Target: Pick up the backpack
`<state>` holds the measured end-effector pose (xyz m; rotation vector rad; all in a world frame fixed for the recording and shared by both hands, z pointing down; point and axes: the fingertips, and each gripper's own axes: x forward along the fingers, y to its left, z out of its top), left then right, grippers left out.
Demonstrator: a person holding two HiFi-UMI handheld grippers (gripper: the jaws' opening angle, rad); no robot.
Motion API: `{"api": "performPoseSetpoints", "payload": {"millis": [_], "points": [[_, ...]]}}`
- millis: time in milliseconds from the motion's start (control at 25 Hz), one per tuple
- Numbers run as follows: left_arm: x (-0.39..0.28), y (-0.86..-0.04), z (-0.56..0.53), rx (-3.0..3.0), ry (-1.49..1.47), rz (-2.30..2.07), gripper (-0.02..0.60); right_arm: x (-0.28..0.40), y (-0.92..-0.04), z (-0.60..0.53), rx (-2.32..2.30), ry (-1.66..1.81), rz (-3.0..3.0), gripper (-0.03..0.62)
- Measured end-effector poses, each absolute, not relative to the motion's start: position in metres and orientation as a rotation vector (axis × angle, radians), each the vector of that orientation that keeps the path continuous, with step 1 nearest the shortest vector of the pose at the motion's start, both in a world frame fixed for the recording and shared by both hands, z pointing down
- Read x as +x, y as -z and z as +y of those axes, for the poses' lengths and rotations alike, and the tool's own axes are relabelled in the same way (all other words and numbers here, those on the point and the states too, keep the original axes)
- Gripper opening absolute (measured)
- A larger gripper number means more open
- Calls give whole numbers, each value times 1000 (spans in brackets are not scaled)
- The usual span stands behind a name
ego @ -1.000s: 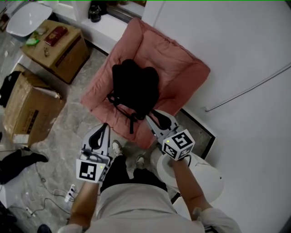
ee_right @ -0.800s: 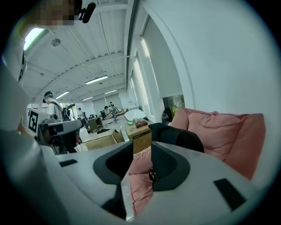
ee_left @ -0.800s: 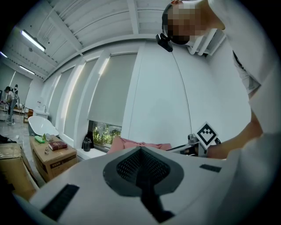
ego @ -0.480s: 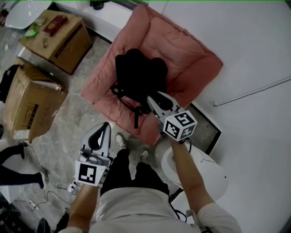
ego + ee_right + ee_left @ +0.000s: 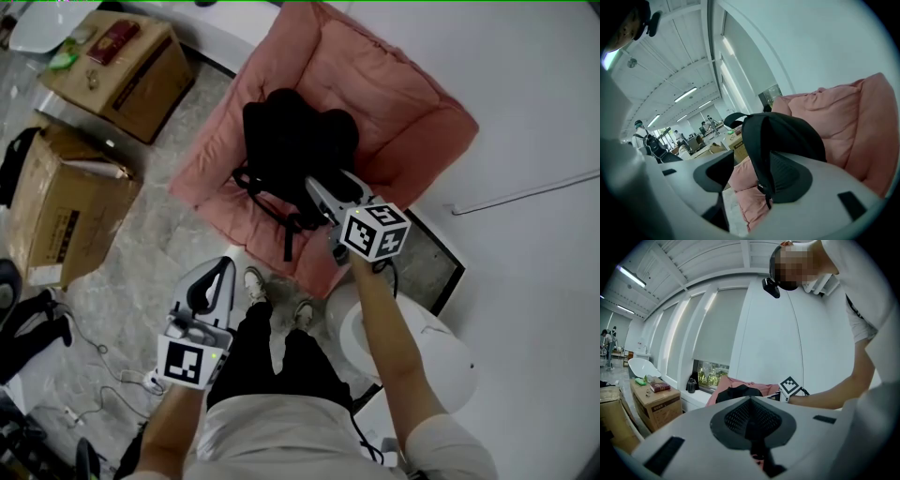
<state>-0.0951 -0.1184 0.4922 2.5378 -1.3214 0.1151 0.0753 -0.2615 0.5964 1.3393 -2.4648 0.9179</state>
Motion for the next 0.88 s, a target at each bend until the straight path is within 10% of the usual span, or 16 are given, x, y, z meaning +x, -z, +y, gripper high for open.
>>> {"api": "performPoseSetpoints", "payload": {"millis": [880], "points": [[-107, -505, -121, 2533, -164, -1300, 15, 23, -625, -327, 1163, -1004, -2564, 211]]}}
